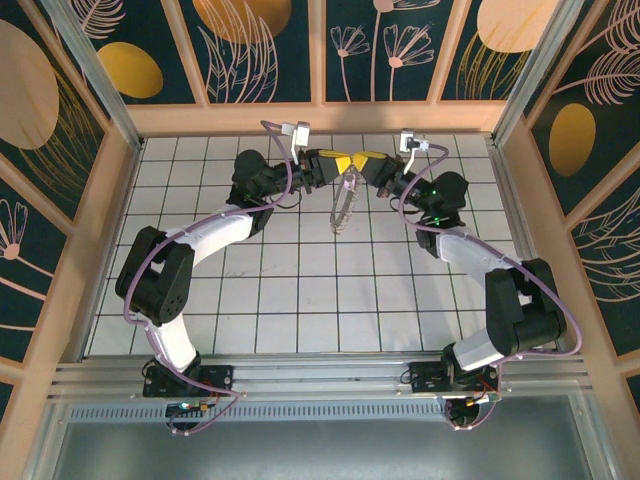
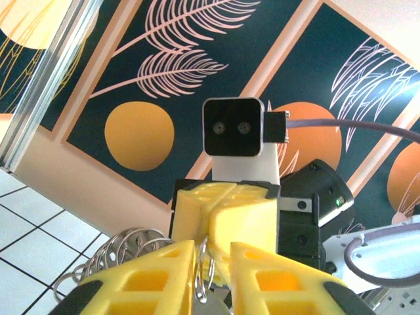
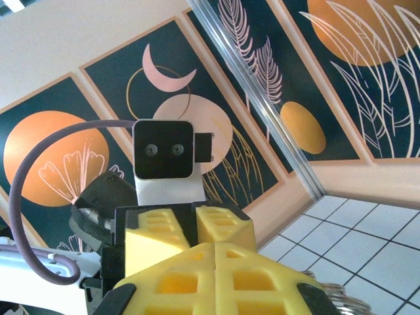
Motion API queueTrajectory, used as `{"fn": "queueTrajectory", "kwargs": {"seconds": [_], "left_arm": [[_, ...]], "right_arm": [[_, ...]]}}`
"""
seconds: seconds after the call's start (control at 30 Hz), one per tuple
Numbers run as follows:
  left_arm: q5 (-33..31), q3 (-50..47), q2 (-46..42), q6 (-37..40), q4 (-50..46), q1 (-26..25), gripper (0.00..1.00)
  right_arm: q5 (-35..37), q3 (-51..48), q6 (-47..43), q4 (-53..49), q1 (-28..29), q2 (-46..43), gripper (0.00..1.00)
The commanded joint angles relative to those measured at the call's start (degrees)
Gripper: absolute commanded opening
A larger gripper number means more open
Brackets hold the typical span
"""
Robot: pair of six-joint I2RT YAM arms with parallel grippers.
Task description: Put the keys on the keyring
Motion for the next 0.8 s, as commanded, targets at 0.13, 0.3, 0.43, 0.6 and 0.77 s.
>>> {"fn": "queueTrajectory", "kwargs": {"seconds": [0.13, 0.3, 0.43, 0.6, 0.77], "left_arm": [[0.57, 2.03, -1.16, 0.78, 0.96, -0.37, 0.24], [1.47, 3.05, -0.68, 2.5, -2.06, -0.37, 0.36], [3.34, 4.19, -0.42, 4.93, -5.27, -0.37, 0.33], [5.74, 5.43, -0.1, 7.21, -8.32, -0.28, 0.25], [7.39, 6.07, -0.54, 11.12, -12.74, -0.15, 0.23]], "right_arm": [[-3.56, 2.69, -1.24, -0.12, -1.37, 0.86, 0.0], [-5.42, 3.6, -1.75, -0.92, -1.41, 1.49, 0.0], [-7.35, 4.65, -3.1, -2.95, -1.51, 1.52, 0.0], [-8.74, 5.91, -4.76, -5.87, -1.64, 1.37, 0.0], [-9.44, 6.5, -5.49, -7.15, -2.03, 1.69, 0.0]]}}
